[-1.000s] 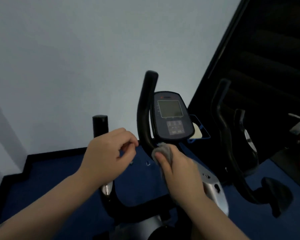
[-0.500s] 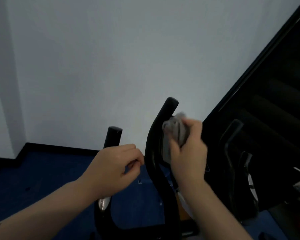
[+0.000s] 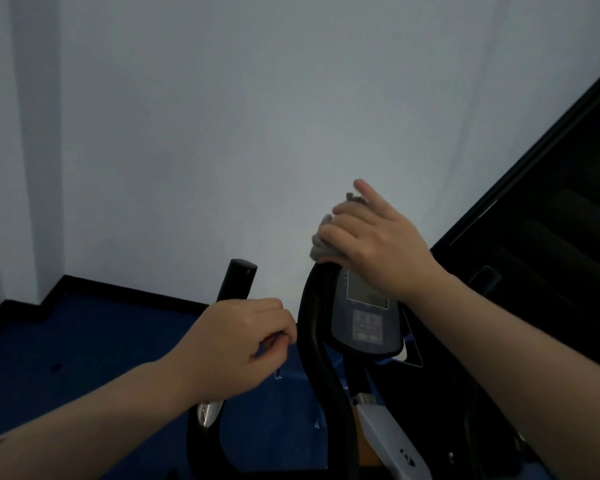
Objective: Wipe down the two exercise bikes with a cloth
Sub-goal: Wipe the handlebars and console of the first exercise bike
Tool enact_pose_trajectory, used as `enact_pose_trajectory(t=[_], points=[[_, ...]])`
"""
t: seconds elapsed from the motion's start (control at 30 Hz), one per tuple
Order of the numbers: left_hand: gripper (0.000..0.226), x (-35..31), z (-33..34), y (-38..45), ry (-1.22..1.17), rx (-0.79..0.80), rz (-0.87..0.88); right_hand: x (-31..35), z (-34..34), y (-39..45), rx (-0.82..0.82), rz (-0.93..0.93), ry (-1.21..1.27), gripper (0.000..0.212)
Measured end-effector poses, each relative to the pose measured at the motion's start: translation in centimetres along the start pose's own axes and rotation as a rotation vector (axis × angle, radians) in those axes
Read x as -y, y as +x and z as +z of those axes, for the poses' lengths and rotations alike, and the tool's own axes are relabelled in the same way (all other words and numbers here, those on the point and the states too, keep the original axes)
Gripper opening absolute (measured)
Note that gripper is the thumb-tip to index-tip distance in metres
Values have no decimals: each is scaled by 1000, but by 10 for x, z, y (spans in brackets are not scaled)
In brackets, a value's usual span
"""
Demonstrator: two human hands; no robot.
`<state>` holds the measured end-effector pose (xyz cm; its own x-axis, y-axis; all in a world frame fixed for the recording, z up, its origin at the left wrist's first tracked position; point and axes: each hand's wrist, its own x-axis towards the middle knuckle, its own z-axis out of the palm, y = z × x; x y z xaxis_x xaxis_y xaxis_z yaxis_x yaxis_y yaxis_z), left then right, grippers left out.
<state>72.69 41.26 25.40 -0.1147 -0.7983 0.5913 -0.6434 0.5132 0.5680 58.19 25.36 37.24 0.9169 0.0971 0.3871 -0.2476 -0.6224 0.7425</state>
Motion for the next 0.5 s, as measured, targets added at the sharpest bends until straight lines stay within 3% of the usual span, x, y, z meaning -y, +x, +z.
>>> enact_pose_trajectory(t=[0.1, 0.13, 0.23, 0.33, 0.4, 0.5], points=[[14, 1, 1, 0, -17, -10, -4, 34, 4, 0, -64, 338, 75, 19], [13, 1, 1, 0, -10, -19, -5, 53, 8, -4, -32, 365, 144, 19], [13, 0, 0, 0, 20, -13, 6, 72, 8, -16, 137, 223, 265, 27], [13, 1, 0, 0, 10, -11, 1, 33, 4, 0, 141, 33, 176, 28], [14, 0, 0, 0, 2, -7, 1, 27, 5, 6, 69, 119, 121, 23], [14, 0, 0, 1, 17, -12, 7, 59, 10, -8, 100, 213, 176, 25]])
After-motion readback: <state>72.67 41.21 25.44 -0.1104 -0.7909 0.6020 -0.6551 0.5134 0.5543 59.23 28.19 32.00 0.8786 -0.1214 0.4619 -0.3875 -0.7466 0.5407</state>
